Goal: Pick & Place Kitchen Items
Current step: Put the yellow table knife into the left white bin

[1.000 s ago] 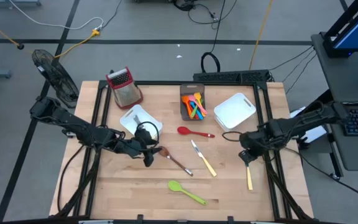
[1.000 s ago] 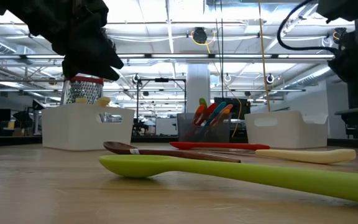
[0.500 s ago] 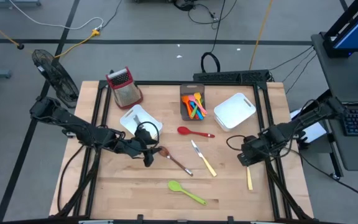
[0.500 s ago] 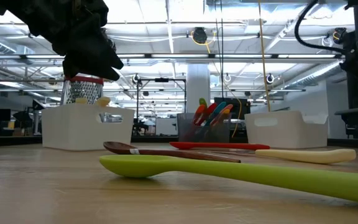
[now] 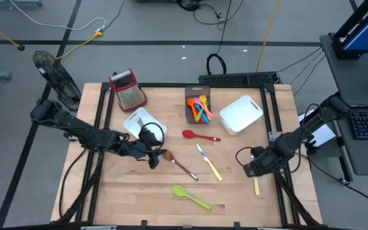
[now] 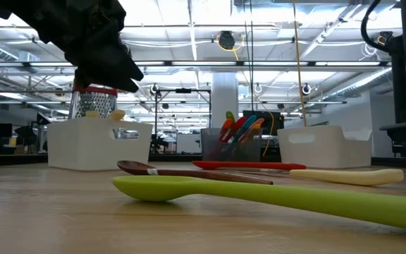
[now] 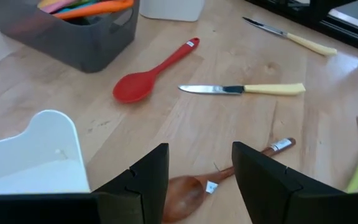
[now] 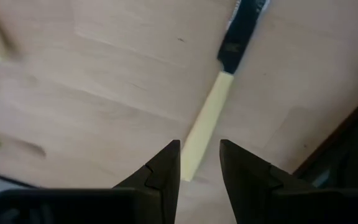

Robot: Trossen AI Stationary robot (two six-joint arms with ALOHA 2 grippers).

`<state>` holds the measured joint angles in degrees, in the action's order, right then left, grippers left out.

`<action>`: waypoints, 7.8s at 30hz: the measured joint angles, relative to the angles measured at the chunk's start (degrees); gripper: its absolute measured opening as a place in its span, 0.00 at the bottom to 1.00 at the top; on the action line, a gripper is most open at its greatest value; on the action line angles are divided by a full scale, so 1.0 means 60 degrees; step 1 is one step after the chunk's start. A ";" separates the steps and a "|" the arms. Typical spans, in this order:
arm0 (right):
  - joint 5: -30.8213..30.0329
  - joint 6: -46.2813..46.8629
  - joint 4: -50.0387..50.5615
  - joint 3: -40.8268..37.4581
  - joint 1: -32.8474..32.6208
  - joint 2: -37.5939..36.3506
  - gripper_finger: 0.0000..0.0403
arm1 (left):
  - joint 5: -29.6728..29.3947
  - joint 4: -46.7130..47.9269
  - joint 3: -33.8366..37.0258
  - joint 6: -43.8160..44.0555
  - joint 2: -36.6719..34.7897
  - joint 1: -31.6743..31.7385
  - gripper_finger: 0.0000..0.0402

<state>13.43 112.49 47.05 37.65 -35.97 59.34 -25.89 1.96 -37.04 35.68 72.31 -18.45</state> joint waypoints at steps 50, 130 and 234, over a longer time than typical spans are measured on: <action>-0.0952 0.0872 -0.0950 0.0011 -0.0517 0.3776 0.08 | 0.0434 -0.0373 0.0004 0.0280 0.0000 0.0188 0.45; 0.2155 -0.9876 -1.2931 0.0000 0.7127 0.0618 0.08 | 0.0098 -0.7149 -0.3643 0.6001 0.4163 0.0658 0.45; 0.4214 -0.9472 -1.4740 0.0000 0.8317 0.2108 0.23 | 0.2398 0.6411 -0.3887 1.3645 0.1054 0.1151 0.17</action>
<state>38.71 55.66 -41.39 37.65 13.93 71.99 -11.50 40.43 -60.36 117.55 78.64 -11.54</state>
